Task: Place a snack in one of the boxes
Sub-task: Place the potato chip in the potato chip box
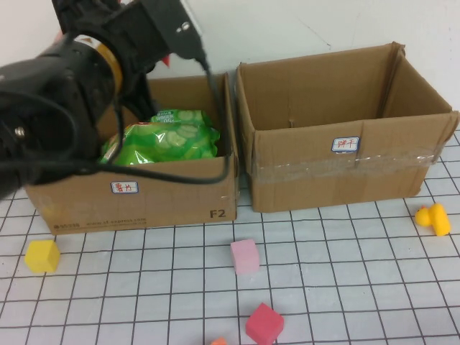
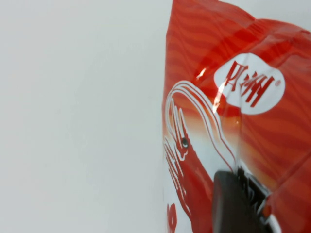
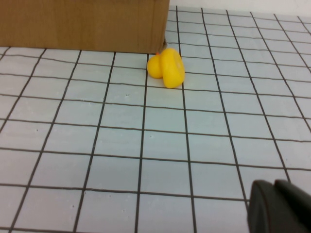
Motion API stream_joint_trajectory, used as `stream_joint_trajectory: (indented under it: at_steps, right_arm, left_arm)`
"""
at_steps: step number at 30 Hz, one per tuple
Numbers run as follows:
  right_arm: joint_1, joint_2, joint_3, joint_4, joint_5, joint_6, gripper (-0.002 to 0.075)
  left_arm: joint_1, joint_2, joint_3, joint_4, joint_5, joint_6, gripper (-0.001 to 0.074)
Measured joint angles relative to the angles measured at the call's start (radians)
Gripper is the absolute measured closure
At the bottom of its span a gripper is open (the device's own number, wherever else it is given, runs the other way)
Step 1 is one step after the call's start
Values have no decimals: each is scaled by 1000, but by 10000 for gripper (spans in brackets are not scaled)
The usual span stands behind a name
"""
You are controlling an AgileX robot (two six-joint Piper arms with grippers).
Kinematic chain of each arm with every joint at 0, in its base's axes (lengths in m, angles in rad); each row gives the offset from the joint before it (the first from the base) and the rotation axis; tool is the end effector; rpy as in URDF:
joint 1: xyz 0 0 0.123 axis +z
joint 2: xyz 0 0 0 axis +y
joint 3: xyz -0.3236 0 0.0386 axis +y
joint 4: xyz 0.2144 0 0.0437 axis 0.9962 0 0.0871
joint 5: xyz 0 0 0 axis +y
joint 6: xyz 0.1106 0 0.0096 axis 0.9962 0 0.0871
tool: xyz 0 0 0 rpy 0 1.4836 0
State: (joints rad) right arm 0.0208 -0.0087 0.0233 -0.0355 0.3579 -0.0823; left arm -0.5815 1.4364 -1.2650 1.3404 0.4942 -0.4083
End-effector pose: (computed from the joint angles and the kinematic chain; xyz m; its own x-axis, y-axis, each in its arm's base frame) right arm -0.0024 -0.0014 0.1681 -0.2783 -0.1211 -0.9528 -0.0412 0.9926 -0.1141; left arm 0.2872 -0.1274 0.4351 -0.0204 0.8462 -0.5324 0.2024 0.5250 0.8267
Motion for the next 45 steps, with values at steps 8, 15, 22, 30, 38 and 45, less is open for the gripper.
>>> stream_joint_trajectory:
  at_steps: [8, 15, 22, 30, 38, 45]
  right_arm:
    - [0, 0, 0, 0, 0, 0, 727]
    - [0, 0, 0, 0, 0, 0, 727]
    - [0, 0, 0, 0, 0, 0, 727]
    - [0, 0, 0, 0, 0, 0, 727]
    - [0, 0, 0, 0, 0, 0, 727]
    - [0, 0, 0, 0, 0, 0, 727]
  left_arm:
    - [172, 153, -2, 60, -205, 68, 485]
    - [206, 298, -2, 143, -277, 47, 485]
    - [208, 368, -4, 203, -278, -63, 390]
    - [166, 339, -4, 180, -147, -232, 60]
    - [34, 226, -4, 167, -42, -278, 171]
    - [-42, 147, -4, 179, 116, -368, 599]
